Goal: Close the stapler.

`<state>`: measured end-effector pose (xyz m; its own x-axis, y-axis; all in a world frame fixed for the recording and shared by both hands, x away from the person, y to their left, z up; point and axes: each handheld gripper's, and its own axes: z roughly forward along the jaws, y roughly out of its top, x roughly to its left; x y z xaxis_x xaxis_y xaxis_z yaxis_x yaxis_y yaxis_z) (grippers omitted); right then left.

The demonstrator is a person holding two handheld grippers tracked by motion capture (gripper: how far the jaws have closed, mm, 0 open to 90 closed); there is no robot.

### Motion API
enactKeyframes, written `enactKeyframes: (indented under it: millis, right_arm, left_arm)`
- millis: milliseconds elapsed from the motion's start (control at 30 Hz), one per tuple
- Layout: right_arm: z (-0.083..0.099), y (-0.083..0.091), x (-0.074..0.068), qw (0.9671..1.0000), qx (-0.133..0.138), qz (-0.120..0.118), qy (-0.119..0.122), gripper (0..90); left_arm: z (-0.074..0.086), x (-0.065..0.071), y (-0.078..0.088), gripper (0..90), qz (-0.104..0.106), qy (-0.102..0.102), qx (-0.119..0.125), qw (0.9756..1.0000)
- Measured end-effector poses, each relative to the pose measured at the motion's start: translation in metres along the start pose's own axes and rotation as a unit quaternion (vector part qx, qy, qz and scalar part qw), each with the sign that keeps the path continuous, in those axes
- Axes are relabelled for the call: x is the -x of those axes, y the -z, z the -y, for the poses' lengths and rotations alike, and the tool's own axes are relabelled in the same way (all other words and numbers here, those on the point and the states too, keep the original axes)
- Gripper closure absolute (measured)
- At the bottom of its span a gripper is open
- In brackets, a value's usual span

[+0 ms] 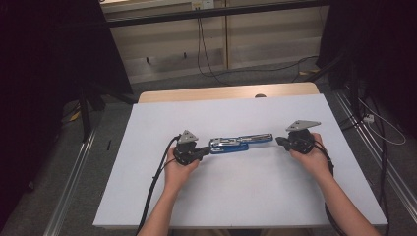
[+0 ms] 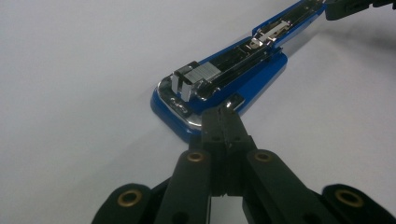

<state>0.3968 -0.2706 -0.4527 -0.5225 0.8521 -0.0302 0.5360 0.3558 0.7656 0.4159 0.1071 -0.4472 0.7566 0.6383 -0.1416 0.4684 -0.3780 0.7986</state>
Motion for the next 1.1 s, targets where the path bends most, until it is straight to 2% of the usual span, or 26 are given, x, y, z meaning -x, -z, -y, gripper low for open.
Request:
enactKeyframes:
  millis: [67,167,300,533,733,1100]
  right_arm:
    - [-0.001,-0.001,0.001,1.0,-0.002,0.002,0.003,90.0]
    - [-0.001,-0.001,0.001,1.0,-0.002,0.0,0.001,90.0]
    - [0.0,-0.002,0.002,1.0,0.0,-0.007,-0.007,90.0]
    - [-0.001,-0.004,0.0,0.9999,-0.001,-0.011,-0.004,90.0]
    - [0.0,-0.004,0.001,0.9999,-0.006,-0.015,0.0,90.0]
    - [0.0,-0.01,-0.005,0.9995,-0.02,-0.023,0.009,90.0]
  left_arm:
    - [0.0,0.0,-0.004,90.0,-0.003,0.008,0.005,1.0]
    - [0.0,0.001,-0.009,90.0,-0.001,0.007,0.004,1.0]
    - [0.0,0.002,-0.015,90.0,0.0,0.002,-0.001,1.0]
    - [-0.004,0.005,-0.02,90.0,0.001,-0.01,-0.001,0.9999]
    - [-0.003,0.005,-0.022,90.0,-0.007,-0.017,0.0,0.9998]
    - [-0.002,0.006,-0.022,90.0,-0.012,-0.016,0.002,0.9998]
